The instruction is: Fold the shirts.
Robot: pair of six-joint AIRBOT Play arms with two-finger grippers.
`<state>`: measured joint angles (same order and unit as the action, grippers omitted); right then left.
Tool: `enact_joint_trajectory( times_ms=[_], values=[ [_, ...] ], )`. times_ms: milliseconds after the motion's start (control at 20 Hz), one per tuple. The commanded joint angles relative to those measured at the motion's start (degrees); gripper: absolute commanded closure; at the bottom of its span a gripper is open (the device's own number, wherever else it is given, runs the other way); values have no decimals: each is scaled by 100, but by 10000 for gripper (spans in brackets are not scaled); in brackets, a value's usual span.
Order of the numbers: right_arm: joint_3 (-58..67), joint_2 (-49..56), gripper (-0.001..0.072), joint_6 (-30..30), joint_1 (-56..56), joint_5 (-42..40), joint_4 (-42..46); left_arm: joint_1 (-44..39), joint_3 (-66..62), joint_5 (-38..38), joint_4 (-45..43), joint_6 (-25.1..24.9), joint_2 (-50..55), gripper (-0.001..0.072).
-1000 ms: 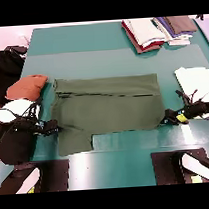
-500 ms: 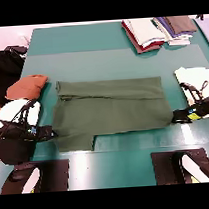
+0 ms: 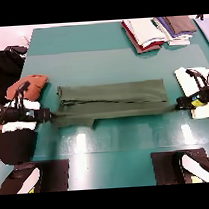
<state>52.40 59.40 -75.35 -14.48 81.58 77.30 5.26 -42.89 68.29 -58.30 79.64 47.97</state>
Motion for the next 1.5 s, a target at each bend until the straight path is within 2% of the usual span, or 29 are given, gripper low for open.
enact_joint_trajectory(
  times_ms=[0,100,250,400,500,550,600,650,700,750,850,950,1000,1250,1350,1450],
  values=[
    [831,981,697,-142,341,-350,26,7,-863,-892,317,-529,1355,684],
    [1307,1458,697,-291,479,-455,26,7,-1327,-1073,413,-542,2105,684],
    [1974,2085,696,-334,634,-457,20,7,-1926,-1132,776,-883,3051,683],
    [2520,2573,696,-435,691,-463,7,7,-2299,-1429,933,-968,3536,683],
    [2791,2800,693,-431,595,-501,-341,7,-2457,-1550,944,-966,3595,683],
    [2872,2868,624,-420,498,-555,-597,7,-2546,-1561,949,-962,3595,680],
    [2918,2900,424,-409,382,-647,-855,7,-2629,-1519,955,-929,3595,494],
    [2916,2900,249,-369,262,-688,-1078,7,-2693,-1451,981,-750,3595,244],
    [2916,2898,176,-205,105,-634,-1300,7,-2774,-1320,992,-605,3595,179],
    [2916,2896,175,-92,-48,-487,-1445,7,-2863,-1165,990,-619,3595,179],
    [2907,2896,176,72,-428,-116,-1475,7,-3008,-887,997,-614,3595,207],
    [2662,2865,175,271,-833,101,-1598,7,-3016,-704,1110,-621,3589,639],
    [2393,2841,176,378,-1060,103,-1797,7,-3016,-680,1154,-619,3591,682],
    [966,2894,177,866,-1635,-575,-2339,-481,-3014,-852,1287,-619,3595,683],
    [691,3056,180,1080,-1530,-726,-2686,-975,-3014,-1246,1165,-599,3595,683],
    [732,3340,180,1259,-1239,-769,-3058,-1467,-3014,-1613,1108,-317,3609,683]
  ],
)
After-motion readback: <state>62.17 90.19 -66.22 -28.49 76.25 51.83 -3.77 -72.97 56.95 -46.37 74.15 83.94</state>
